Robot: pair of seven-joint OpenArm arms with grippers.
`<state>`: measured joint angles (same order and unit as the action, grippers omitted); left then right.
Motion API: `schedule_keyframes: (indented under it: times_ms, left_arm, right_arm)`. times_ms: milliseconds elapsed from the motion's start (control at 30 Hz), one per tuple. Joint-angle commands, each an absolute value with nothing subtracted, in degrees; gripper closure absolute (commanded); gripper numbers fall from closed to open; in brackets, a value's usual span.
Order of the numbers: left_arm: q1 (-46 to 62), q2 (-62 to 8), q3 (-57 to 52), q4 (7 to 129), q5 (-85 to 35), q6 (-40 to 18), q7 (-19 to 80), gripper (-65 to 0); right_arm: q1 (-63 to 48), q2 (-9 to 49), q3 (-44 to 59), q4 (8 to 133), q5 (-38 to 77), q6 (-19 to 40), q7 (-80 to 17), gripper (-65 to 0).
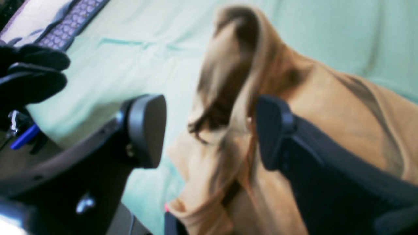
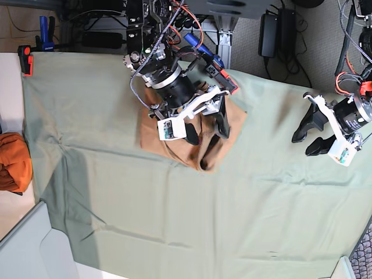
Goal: Fold the T-shirt properly
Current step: 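Fold the collar end over the bundle with the right gripper, then press and square the folded bundle with both grippers from opposite sides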
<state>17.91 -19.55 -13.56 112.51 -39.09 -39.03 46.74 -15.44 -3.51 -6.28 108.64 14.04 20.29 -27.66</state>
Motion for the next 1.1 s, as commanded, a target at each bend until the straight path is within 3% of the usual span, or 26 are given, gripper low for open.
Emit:
schedule_keyframes:
  times_ms: [0, 300, 333, 433, 500, 600, 700, 800, 933, 1067]
  left_arm:
    - [17.47, -20.16, -13.91, 113.6, -40.1, -40.0, 45.95, -33.3]
    - [17.47, -20.16, -13.91, 113.6, -41.32, -40.0, 46.59, -32.8]
    - [17.47, -20.16, -13.91, 113.62, -41.67, -40.0, 46.76, -29.9]
    - [17.5, -20.16, -13.76, 113.71, -45.06, -40.0, 47.0, -13.1]
    - [17.47, -20.14, -12.84, 114.19, -47.27, -40.0, 47.0, -3.3]
    - [17.45, -20.16, -8.25, 114.85, -47.75, -40.0, 46.92, 0.0]
    - [17.45, -20.14, 0.78, 114.85, -44.66, -40.0, 46.15, 0.0]
    - [16.97, -20.14, 12.91, 114.85, -33.76, -40.0, 42.15, 0.0]
    - [14.24, -20.14, 25.61, 114.3, -18.17, -40.0, 36.99, 0.0]
    - [10.39, -20.12, 30.76, 112.51, -12.69, -40.0, 36.75, 0.0]
  right_arm:
    - [-14.7, -3.77, -7.31, 109.71, 14.72, 26.96, -26.09, -43.0]
    - [-14.24, -3.77, -13.41, 109.73, 14.61, 26.85, -25.85, -43.0]
    - [-13.74, -3.77, -12.95, 109.75, 14.17, 26.83, -25.87, -43.0]
    - [-11.51, -3.75, -9.58, 109.75, 13.91, 26.81, -25.3, -42.3]
    - [-9.45, -3.46, -5.65, 109.75, 13.85, 26.81, -24.67, -31.3]
    - [-5.89, -2.66, 2.07, 109.73, 13.89, 26.81, -24.62, 0.0]
    - [-2.09, -0.93, 9.23, 108.73, 13.91, 26.81, -24.62, 0.0]
    - [1.3, 1.26, 13.39, 104.18, 13.96, 26.81, -24.6, 0.0]
    - [4.71, 4.34, 13.5, 93.73, 15.07, 26.81, -24.32, 0.0]
    - [7.35, 7.07, 11.6, 84.71, 15.03, 26.83, -23.99, 0.0]
